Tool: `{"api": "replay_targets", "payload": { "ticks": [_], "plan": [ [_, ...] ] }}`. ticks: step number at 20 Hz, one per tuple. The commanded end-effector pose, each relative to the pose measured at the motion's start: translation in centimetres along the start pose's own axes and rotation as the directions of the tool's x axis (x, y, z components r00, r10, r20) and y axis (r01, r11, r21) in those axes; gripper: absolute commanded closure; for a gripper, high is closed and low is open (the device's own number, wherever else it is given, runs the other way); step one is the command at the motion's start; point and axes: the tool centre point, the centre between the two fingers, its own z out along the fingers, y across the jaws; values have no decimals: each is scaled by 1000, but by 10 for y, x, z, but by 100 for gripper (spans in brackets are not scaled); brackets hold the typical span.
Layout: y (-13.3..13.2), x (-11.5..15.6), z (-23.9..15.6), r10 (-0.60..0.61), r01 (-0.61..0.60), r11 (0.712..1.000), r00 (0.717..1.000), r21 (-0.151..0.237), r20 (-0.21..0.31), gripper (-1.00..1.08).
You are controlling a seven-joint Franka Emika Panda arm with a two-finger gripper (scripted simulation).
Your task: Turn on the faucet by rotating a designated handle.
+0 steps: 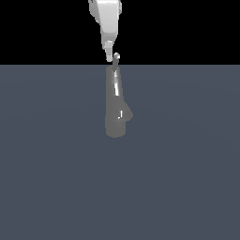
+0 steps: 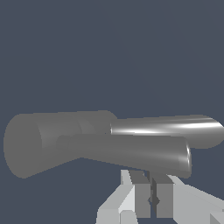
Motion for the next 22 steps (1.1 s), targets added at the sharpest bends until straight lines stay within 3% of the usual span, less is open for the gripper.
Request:
{"api": "replay_targets", "payload": {
  "ticks": [1, 5, 6, 7, 22],
  "plan": [
    [3, 36, 4, 29, -29, 1000, 1000, -7, -5, 108],
    [5, 63, 5, 31, -31, 999, 1000, -8, -5, 108],
    [5, 63, 5, 31, -31, 999, 1000, -8, -5, 108],
    [-1, 32, -1, -9, 9, 1000, 1000, 4, 3, 108],
    [-28, 78, 16, 11, -11, 1000, 1000, -2, -1, 108]
  ]
}}
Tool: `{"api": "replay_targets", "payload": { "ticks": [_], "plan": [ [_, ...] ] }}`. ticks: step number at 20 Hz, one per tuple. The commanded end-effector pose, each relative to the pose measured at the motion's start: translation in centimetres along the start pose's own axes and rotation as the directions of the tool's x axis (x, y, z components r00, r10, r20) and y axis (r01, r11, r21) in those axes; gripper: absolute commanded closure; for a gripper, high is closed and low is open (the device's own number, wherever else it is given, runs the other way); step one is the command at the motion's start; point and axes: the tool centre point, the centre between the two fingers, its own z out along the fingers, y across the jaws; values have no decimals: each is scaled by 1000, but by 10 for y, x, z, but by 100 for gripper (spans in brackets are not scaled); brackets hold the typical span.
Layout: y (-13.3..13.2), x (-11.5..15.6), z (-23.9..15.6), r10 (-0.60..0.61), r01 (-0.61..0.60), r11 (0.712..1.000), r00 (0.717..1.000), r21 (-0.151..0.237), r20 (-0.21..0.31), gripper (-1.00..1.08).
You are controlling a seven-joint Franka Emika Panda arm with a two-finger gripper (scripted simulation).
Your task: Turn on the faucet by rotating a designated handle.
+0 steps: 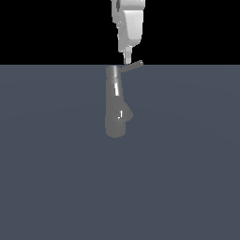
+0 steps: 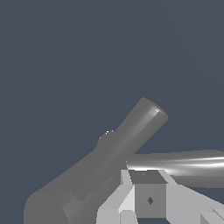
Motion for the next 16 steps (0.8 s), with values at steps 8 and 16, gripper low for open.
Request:
{"api": "replay_targets", "payload": {
  "ticks": [8, 16],
  "plan": [
    [-15, 39, 15, 28, -28, 1000, 1000, -9, -6, 108],
    [-26, 59, 23, 37, -37, 999, 999, -11, -7, 108]
  ]
}}
